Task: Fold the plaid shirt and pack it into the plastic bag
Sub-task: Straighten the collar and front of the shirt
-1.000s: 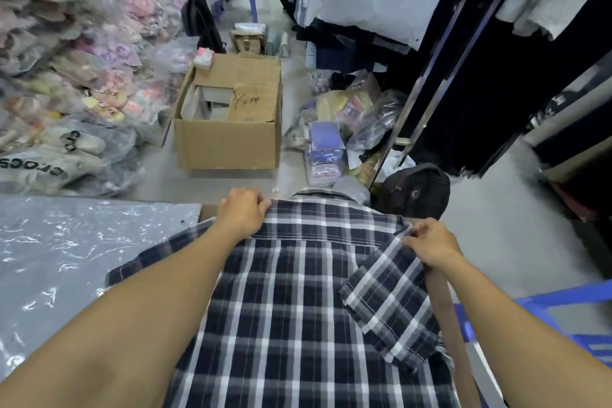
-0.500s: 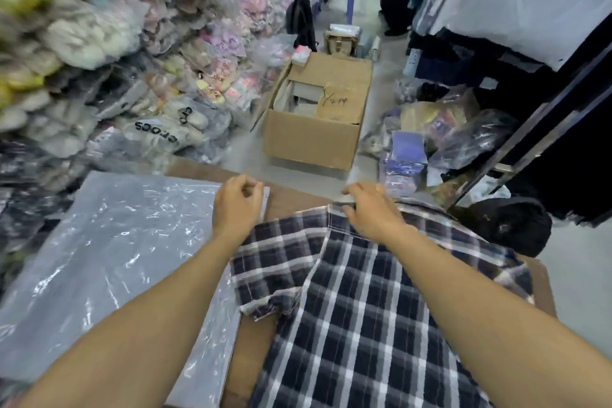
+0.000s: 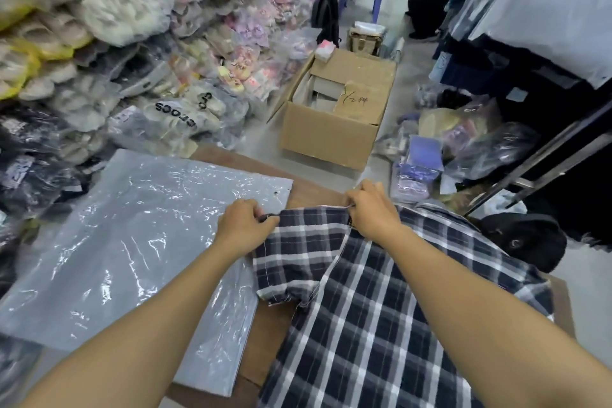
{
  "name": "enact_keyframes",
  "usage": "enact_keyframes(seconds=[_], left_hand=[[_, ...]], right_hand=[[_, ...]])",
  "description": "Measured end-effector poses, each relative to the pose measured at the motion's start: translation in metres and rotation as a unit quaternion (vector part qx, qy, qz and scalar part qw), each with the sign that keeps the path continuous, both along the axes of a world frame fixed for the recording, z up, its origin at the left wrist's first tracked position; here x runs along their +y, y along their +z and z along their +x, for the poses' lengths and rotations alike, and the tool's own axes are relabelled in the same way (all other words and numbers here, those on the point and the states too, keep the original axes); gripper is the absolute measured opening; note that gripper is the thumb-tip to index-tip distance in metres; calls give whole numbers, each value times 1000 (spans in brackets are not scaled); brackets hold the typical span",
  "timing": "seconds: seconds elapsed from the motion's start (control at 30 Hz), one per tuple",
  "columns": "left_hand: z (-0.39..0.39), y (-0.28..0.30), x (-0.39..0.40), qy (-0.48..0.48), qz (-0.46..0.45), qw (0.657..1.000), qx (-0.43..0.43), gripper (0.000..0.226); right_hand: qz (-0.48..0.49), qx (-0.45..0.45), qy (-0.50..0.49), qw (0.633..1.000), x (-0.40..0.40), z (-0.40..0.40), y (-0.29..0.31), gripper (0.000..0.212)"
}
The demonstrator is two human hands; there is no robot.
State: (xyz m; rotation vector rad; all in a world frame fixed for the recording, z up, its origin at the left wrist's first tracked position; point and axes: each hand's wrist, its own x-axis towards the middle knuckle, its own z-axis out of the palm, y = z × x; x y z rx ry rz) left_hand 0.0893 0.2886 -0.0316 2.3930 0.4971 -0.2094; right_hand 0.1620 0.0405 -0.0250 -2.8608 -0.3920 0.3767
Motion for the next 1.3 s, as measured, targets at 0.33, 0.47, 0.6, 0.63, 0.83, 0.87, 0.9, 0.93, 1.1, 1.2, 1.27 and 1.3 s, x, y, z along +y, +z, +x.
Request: enact_keyframes(seconds=[0.33, 0.47, 0.6, 0.63, 0.83, 0.87, 0.9, 0.93, 1.1, 1.2, 1.27, 1.3], left_hand=[[-17, 99, -54, -198, -294, 932, 75, 35], [-38, 102, -107, -302, -293, 898, 128, 28], [-64, 67, -162, -346, -199, 906, 140, 25], [-70, 55, -172, -343, -192, 907, 154, 26], [-89, 15, -190, -378, -97, 919, 61, 21], [-87, 13, -184, -399, -26, 916, -8, 17], [-86, 11, -177, -420, 54, 903, -71, 16], [-85, 7, -170, -431, 120, 886, -121, 18], [-95, -20, -143, -463, 179, 863, -100, 78], [-103, -30, -144, -479, 203, 851, -78, 85], [-106, -34, -146, -469, 227, 851, -71, 86], [-106, -36, -147, -464, 233, 852, -70, 87]], right_hand=[[141, 65, -66, 986, -48, -7, 17, 19], [211, 101, -106, 967, -71, -14, 13, 35], [279, 167, -166, 931, -84, -22, 13, 27], [284, 185, -178, 924, -85, -25, 14, 26], [224, 109, -131, 960, -74, -40, 10, 29], [209, 72, -122, 968, -72, -42, 7, 27], [194, 39, -114, 974, -70, -43, 6, 23], [181, 19, -111, 977, -67, -44, 4, 19], [97, 23, -55, 994, -49, -46, -4, 34], [10, 33, 15, 999, -39, -45, -14, 43], [-29, 30, 50, 998, -35, -43, -25, 48], [-37, 27, 63, 997, -34, -44, -29, 50]])
